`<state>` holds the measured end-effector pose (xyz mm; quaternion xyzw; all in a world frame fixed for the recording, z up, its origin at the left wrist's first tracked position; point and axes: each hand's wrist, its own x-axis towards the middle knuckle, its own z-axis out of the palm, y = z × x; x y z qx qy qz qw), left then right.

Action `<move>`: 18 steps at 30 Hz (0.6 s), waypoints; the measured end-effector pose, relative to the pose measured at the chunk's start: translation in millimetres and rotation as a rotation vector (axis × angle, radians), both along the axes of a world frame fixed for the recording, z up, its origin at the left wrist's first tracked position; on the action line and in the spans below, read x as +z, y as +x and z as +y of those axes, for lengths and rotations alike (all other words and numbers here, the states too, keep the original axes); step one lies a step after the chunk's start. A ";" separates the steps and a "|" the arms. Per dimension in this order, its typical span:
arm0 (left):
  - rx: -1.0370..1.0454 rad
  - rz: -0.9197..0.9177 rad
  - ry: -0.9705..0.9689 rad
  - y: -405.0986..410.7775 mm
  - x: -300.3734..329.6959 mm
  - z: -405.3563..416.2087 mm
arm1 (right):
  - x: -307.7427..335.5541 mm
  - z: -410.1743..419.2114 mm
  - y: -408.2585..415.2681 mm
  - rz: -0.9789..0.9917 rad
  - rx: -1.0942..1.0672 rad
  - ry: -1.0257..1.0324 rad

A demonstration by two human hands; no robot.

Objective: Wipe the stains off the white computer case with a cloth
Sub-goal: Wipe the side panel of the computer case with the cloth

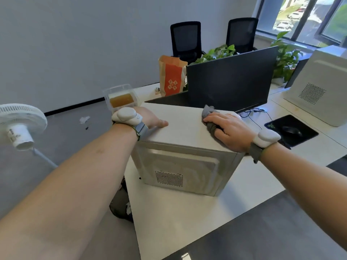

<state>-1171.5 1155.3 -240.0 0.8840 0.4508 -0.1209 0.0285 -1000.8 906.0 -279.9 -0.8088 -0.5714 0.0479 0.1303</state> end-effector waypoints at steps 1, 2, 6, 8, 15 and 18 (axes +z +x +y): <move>0.007 0.014 0.014 -3.9 0.6 -6.3 | 1.6 1.4 7.9 -0.017 0.025 -0.007; -0.007 0.031 0.014 -7.1 0.9 -10.9 | 2.3 4.1 15.9 -0.030 0.038 -0.019; -0.011 0.080 0.014 -19.2 -3.2 -35.5 | 5.0 14.2 41.3 -0.102 0.090 -0.076; -0.003 0.081 0.033 -24.3 -1.7 -50.7 | 6.3 17.8 48.9 -0.131 0.114 -0.073; 0.062 0.101 0.068 -33.0 -0.3 -79.7 | 4.4 21.2 45.4 -0.138 0.038 -0.031; 0.007 0.011 0.166 -38.9 -1.8 -76.8 | 3.8 19.4 26.3 -0.075 -0.004 0.052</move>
